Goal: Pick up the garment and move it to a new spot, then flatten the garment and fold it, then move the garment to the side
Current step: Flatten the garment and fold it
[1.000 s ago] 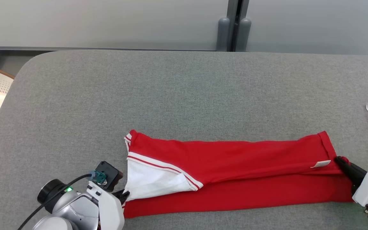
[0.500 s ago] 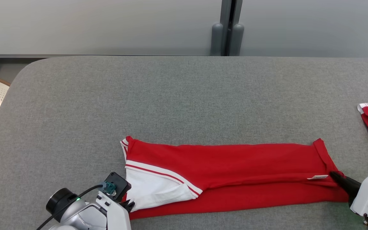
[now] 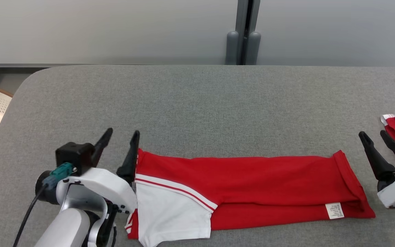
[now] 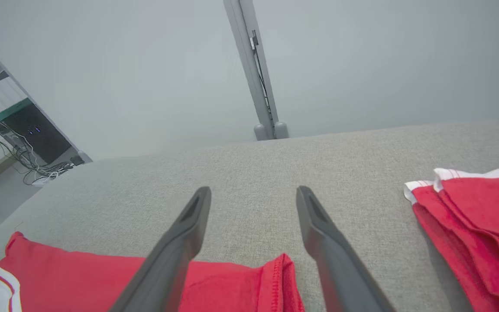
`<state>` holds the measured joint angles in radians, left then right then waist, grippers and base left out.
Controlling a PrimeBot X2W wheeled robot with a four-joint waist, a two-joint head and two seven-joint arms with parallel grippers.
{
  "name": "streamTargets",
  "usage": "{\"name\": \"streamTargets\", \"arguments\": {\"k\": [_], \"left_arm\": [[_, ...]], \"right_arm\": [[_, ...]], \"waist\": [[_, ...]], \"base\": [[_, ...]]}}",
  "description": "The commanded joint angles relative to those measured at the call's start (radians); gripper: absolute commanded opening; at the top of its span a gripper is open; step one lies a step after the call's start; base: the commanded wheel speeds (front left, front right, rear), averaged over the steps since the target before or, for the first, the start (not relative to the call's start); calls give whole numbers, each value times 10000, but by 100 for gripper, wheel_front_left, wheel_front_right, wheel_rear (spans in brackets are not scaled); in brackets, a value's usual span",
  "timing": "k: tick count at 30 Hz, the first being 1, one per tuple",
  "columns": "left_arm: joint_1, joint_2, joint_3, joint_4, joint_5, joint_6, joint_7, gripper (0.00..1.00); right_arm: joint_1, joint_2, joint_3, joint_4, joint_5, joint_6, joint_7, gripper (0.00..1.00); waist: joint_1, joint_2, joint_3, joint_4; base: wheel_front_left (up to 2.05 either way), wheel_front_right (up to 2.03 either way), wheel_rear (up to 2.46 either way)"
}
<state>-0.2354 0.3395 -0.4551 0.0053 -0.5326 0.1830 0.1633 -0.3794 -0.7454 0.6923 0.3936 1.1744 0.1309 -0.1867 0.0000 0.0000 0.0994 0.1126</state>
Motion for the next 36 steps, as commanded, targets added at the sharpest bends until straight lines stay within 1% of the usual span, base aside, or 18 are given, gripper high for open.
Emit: {"name": "streamTargets", "arguments": {"k": [1,3,5,8,9,12,13,17,20,21,23,27,31,36], "left_arm": [[-124,-226,363,111,-153,149,-676,100],[-162,-566,710,259,-266,159,-1706,100],[-85,-735,894,497,-129,124,-2708,100],[106,-847,929,994,373,208,-3846,100],[147,-860,909,1141,593,233,-4041,100],[394,-1236,1142,1422,1020,320,-4270,100],[406,-1393,1338,1238,1253,301,-4289,100],[1094,-2083,1920,729,2397,75,-4280,100],[1543,-2484,2407,494,2899,-128,-4284,100],[1881,-2673,2633,480,3260,-195,-4285,100],[2076,-2772,2685,462,3634,-244,-4286,100],[2280,-2850,2870,455,3690,-327,-4287,100],[2219,-2869,2833,508,3671,-430,-4286,100],[1974,-2867,2693,539,3593,-484,-4286,100]], "right_arm": [[-46,112,-26,-58,-466,-4,-354,100],[-109,228,-218,-28,-1316,-4,-663,100],[-85,513,-675,103,-2283,-4,-776,100],[283,1327,-2074,-262,-3945,-3,-792,100],[548,1615,-2590,-425,-4524,-3,-789,100],[1220,2521,-3836,-1066,-5843,-3,-791,100],[1441,2782,-4179,-1232,-6194,-3,-791,100],[2287,3690,-5091,-1761,-7269,-4,-792,100],[2716,4201,-5538,-1927,-7742,-4,-793,100],[2911,4463,-5662,-1967,-7971,-4,-794,100],[3041,4624,-5669,-1946,-8184,-4,-794,100],[3146,4865,-5747,-1779,-8357,-4,-796,100],[3115,4951,-5928,-1480,-8380,-4,-796,100],[2913,5199,-6288,-352,-8104,-4,-796,100]], "waist": [[0,0,-40,-6],[0,0,-85,-28],[0,0,-121,-54],[0,0,-147,-100],[0,0,-157,-110],[0,0,-178,-119],[0,0,-171,-112],[0,0,-149,-92],[0,0,-154,-80],[0,0,-154,-92],[0,0,-136,-109],[0,0,-93,-112],[0,0,-23,-91],[0,0,140,-7]], "base": [[0,0,0],[0,0,0],[0,0,0],[0,0,0],[0,0,0],[0,0,0],[0,0,0],[0,0,0],[0,0,0],[0,0,0],[0,0,0],[0,0,0],[0,0,0],[0,0,0]]}}
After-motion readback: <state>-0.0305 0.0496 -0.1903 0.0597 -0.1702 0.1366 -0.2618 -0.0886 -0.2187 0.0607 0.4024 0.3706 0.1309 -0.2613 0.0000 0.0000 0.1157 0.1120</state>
